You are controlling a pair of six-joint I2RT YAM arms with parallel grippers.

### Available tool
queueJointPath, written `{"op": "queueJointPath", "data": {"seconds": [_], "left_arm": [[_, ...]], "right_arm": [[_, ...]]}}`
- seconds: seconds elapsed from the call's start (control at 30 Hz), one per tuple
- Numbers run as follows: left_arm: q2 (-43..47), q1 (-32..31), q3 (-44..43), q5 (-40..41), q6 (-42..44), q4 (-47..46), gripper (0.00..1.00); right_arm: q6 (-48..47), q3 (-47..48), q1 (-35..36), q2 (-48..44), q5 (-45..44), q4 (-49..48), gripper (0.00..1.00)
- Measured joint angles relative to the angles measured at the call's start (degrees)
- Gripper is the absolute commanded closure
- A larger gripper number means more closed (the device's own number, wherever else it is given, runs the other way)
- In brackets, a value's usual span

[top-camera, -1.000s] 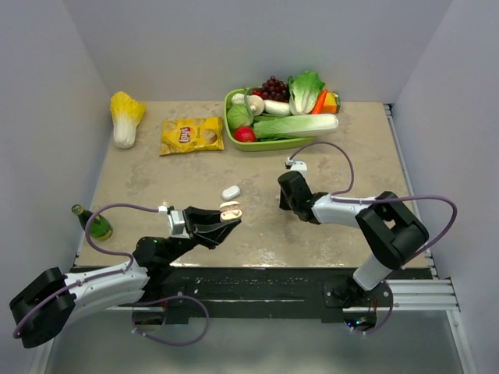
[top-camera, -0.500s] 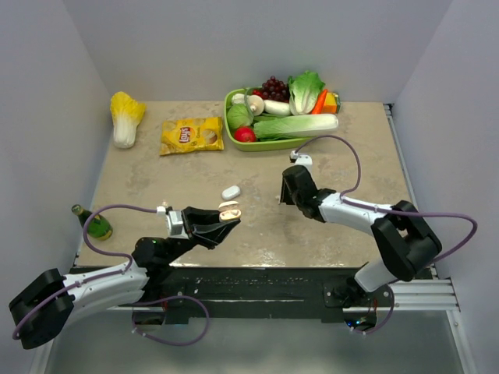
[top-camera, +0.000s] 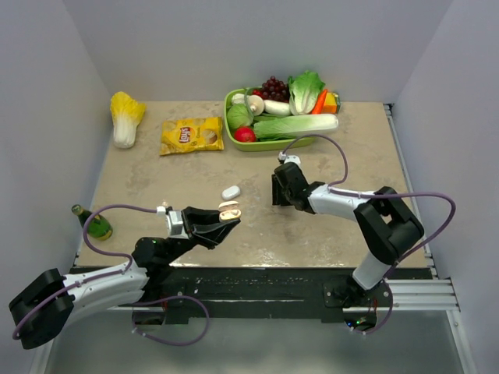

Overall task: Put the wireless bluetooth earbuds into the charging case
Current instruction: Pick up the earbud from the center of the board.

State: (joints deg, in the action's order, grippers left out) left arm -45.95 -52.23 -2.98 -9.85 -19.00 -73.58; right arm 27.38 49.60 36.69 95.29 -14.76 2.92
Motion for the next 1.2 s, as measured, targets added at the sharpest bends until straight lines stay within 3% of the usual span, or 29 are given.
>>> {"op": "queueJointPath", "data": {"seconds": [0.5,1.07,1.2], "left_arm": [[0.33,0.0,0.0,0.07,0.0,0.0,1.0],[0.57,0.0,0.0,0.07,0.0,-0.02,1.0],[0.26,0.0,0.0,0.07,0.0,-0.02,1.0]], "right_arm": [[-0.2,2.29,0.0,3.02,0.81,0.59,0.52],[-1.73,3.21,0.0,3.98,0.24,0.76,0.6],[-1.97,3.21,0.0,4.11,-0.04,0.81,0.68]]}}
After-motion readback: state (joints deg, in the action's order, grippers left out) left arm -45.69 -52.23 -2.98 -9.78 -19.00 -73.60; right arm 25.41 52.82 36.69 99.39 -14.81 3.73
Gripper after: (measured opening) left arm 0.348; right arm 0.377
